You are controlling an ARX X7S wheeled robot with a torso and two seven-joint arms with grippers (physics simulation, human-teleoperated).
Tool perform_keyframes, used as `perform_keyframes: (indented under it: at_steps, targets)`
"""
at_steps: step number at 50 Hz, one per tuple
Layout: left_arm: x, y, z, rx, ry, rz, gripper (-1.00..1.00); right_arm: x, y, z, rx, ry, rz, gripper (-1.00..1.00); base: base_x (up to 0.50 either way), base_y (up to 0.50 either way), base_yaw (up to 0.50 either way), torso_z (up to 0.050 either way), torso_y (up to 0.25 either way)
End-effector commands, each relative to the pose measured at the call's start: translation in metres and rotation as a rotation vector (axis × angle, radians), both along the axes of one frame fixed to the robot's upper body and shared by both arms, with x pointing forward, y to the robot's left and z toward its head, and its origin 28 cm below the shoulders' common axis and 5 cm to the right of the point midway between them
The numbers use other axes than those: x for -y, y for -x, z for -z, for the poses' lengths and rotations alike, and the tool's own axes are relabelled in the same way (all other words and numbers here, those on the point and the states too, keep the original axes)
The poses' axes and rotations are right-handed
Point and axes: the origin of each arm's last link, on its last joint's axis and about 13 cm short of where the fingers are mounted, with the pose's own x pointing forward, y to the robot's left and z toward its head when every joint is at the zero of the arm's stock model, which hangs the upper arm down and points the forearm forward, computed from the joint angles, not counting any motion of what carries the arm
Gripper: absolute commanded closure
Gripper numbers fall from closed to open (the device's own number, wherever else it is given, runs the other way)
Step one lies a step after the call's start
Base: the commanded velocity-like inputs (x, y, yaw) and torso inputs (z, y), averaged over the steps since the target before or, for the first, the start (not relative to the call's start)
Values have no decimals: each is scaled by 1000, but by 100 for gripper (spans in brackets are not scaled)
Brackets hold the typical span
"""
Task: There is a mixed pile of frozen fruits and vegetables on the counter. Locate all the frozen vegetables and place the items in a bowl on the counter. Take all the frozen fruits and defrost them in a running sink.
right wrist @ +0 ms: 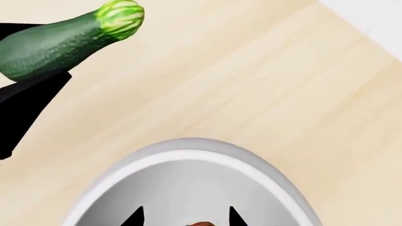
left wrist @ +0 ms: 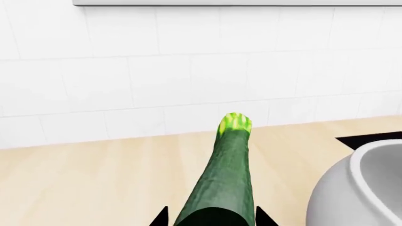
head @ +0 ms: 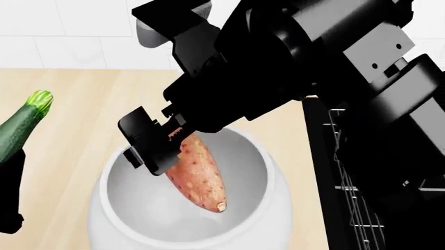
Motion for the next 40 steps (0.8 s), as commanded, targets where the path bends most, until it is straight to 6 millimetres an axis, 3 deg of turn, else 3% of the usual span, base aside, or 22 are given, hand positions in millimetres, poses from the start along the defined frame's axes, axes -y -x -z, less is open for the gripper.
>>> perform_keyframes:
  at_steps: [1,11,12,22,27,35,40]
  targets:
    - [5,-6,1,2,2,-5,100,-2,0,10,-4,8,-6,100,0,0,0,0,0]
    - [5,-5,0,-1,-2,-1,100,-3,1,13,1,17,-9,100,0,0,0,0,1]
    - [5,-5,0,0,-2,-2,100,-3,0,11,-6,4,4,-100,0,0,0,0,0]
    - [8,-7,-1,1,-4,8,100,-2,9,0,3,-3,-9,-100,0,0,0,0,0]
    - [-4,6,-3,0,-1,9,100,1,13,-17,40,-30,-7,-100,0,0,0,0,0]
    - [6,-4,-3,-2,-6,15,100,8,26,-30,90,-67,5,-100,0,0,0,0,0]
    - [11,-6,-3,-2,-19,39,100,12,34,-38,259,-135,101,-100,0,0,0,0,0]
